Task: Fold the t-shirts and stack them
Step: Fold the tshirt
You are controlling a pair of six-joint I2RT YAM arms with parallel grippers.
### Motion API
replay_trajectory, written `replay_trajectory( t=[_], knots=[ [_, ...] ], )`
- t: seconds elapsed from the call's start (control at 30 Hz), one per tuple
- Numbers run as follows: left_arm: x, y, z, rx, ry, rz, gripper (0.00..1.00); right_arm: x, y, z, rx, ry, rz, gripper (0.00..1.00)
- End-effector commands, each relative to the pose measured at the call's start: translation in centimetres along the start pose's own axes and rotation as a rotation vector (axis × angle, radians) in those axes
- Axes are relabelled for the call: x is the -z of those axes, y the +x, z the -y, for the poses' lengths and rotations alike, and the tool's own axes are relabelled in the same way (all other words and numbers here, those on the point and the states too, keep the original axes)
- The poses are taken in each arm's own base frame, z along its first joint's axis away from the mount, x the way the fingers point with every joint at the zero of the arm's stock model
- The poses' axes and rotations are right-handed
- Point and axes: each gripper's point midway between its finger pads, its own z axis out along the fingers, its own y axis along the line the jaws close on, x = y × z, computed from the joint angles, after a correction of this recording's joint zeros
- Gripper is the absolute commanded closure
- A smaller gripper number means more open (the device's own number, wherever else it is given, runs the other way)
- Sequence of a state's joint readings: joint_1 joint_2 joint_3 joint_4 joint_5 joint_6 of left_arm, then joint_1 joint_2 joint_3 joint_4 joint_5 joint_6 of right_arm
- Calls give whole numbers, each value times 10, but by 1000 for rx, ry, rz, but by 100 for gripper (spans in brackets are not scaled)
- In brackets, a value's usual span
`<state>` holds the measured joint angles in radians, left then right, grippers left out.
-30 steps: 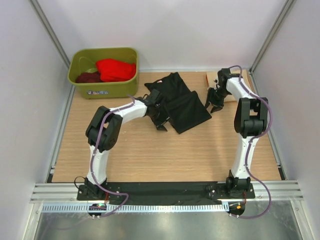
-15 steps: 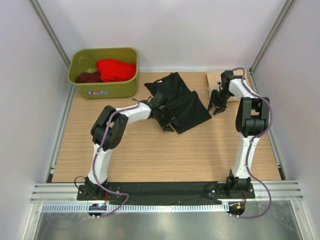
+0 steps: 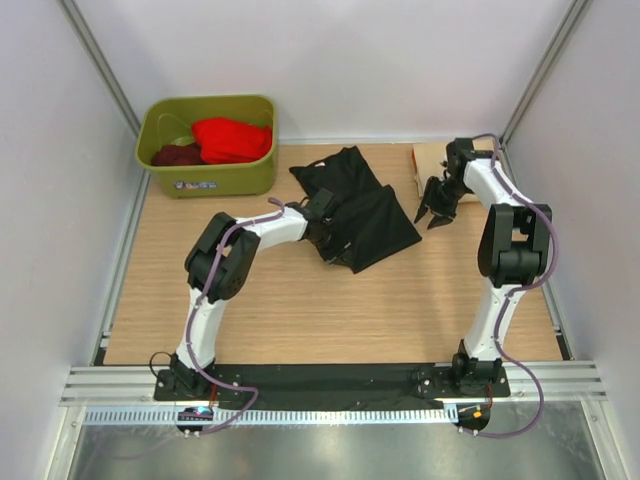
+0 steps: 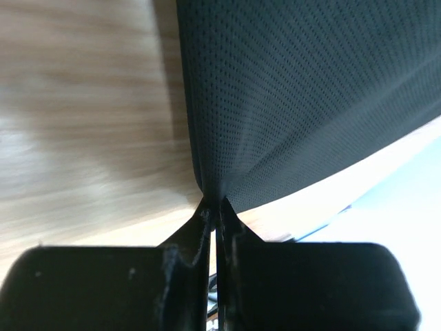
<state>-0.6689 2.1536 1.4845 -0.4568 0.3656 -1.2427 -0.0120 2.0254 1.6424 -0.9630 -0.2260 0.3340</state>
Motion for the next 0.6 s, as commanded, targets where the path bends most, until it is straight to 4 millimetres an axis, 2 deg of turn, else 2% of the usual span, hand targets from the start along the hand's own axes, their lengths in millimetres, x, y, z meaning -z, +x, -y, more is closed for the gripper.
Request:
replay_trajectory(
  t=[0.0,0.03,0.07,0.1,0.17,0.2,0.23,0.27,0.3,0.33,0.37,0.4,0.43,0.5,0.57],
  knots=[
    [18,13,-24,-47,-101,-35,100,28,18,-11,-18,-33,6,52],
    [26,17,-25,-74,-101,-43,100,21,39,-19,11,-31,-36,52],
    [30,22,-29,-89,-107,-61,100,21,45,-21,5,-36,-39,52],
    [32,30,-46,-85,-147,-90,100,20,61,-19,10,-32,-61,52],
    [47,40,-57,-135,-167,-110,100,19,79,-22,24,-26,-80,52],
    [51,44,-72,-139,-203,-117,100,19,87,-23,10,-30,-91,52],
    [65,51,-83,-148,-241,-124,100,19,105,-24,14,-32,-109,52],
    [72,52,-93,-173,-268,-112,100,18,110,-26,15,-42,-108,52],
    [77,56,-100,-171,-284,-114,99,16,124,-22,-2,-30,-130,52],
    [79,64,-119,-153,-319,-133,97,20,129,-25,3,-44,-119,52],
    [90,65,-116,-146,-292,-115,94,20,134,-30,14,-55,-114,52],
    [93,67,-123,-136,-298,-117,89,20,140,-32,18,-62,-116,52],
    [98,70,-129,-126,-309,-116,74,21,147,-33,12,-78,-121,52],
    [111,63,-126,-128,-305,-67,59,20,146,-38,24,-104,-104,52],
    [122,50,-112,-133,-270,-22,58,19,138,-51,50,-167,-88,54]
  ],
)
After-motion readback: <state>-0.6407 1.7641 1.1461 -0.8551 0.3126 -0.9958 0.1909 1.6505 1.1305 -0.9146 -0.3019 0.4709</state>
